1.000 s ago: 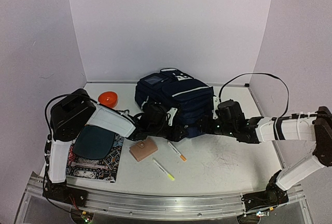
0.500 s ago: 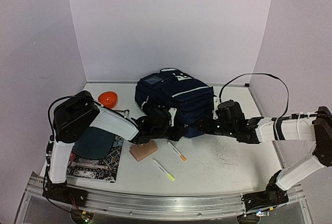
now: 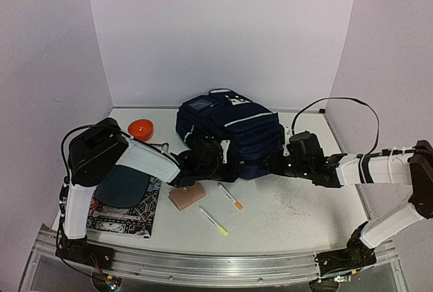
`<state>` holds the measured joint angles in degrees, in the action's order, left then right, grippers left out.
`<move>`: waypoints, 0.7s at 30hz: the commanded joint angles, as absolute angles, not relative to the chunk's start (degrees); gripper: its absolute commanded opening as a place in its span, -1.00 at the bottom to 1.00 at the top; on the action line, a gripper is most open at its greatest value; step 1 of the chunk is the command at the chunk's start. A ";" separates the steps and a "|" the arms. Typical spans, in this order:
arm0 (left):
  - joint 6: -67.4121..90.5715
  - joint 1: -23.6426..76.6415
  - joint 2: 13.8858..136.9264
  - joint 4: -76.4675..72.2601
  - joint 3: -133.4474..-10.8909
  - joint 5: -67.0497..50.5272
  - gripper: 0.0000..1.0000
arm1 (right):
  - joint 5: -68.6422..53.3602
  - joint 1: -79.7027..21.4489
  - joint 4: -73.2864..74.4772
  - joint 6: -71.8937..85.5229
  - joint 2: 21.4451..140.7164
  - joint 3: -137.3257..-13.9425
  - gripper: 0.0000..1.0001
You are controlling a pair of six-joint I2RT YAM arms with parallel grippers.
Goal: Pack the student bag
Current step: Zip the student bag into the largest pocket of the bag.
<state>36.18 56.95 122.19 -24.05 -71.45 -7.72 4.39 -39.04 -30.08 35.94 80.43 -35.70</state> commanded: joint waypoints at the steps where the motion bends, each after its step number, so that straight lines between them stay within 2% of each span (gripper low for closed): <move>1: 38.88 57.41 118.46 -25.67 -70.56 -11.43 -1.00 | 2.47 -35.43 -30.70 36.92 76.70 -34.86 -0.01; 8: 37.68 59.78 119.18 -25.34 -71.83 -12.07 -1.00 | -3.07 -32.52 -27.64 33.68 76.37 -39.38 0.11; 15: 36.50 60.56 116.88 -24.00 -69.61 -11.00 -1.00 | -10.80 -32.52 -24.81 32.51 77.47 -39.85 0.07; 21: 37.76 60.53 116.76 -24.08 -68.76 -13.78 -1.00 | -21.30 -32.52 -29.49 36.74 79.78 -37.63 0.07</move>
<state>37.58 59.11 120.27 -23.03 -69.29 -9.12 -12.52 -32.42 -26.66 34.23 78.10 -38.82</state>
